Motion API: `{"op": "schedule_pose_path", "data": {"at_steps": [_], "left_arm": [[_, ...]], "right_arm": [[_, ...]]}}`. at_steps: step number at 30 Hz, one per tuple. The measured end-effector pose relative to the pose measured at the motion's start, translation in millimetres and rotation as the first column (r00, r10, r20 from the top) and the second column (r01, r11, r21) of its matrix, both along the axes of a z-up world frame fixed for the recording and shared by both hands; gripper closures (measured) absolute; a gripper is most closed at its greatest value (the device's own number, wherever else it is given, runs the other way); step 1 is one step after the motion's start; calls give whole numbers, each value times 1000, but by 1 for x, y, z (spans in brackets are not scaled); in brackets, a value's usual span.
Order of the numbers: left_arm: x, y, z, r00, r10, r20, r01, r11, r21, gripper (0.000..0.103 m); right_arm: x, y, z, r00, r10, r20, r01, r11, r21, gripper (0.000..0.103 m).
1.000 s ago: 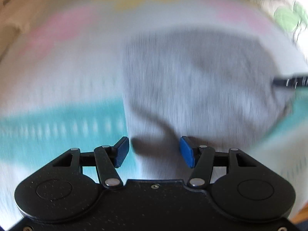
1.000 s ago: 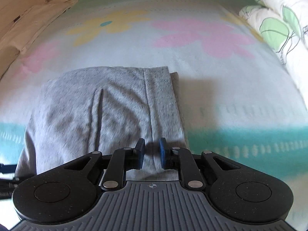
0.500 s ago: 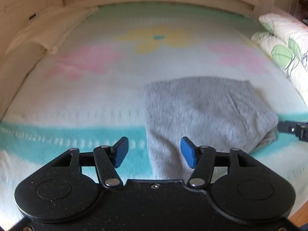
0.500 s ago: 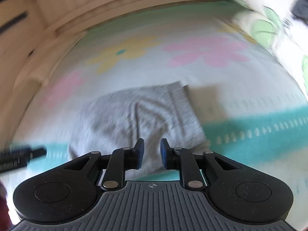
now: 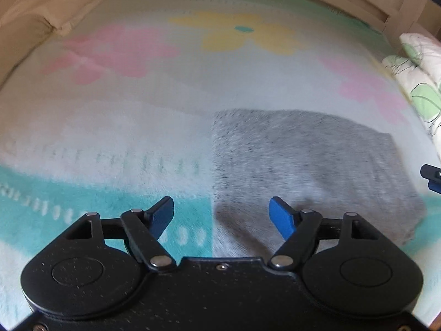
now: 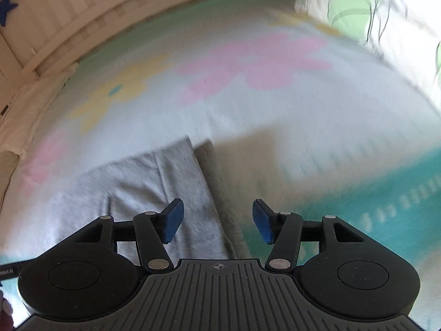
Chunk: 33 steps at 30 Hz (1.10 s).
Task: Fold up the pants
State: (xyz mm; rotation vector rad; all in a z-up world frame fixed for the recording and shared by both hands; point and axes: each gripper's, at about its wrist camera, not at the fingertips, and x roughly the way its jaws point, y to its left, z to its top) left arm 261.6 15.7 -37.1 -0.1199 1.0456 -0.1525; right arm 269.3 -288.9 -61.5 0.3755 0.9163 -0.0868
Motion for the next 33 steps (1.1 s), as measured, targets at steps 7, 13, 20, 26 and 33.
{"op": "schedule_pose_path", "data": {"at_steps": [7,13,20,26,33], "left_arm": [[15,7,-38,999,18,-44,-22,995,-96,13],[14,-2,-43,1000,-5,-7,4,996,-94,2],[20,3,-44,999,39,-8,-40,989,-141,30],[10,3,-28,999,38,29,-35,992,-122,93],[-8,12,22,989,45,139,-26,991,-134,94]], "right_arm": [[3,-21,-25,1000,-2,-17,5,990,142,37],[5,-20,-26,997,75,-22,-66,964,259,42],[-6,-1,-4,990,136,24,-138,973,183,75],[-15,19,22,983,167,74,-173,981,83,77],[-4,48,51,964,208,164,-230,964,132,79]]}}
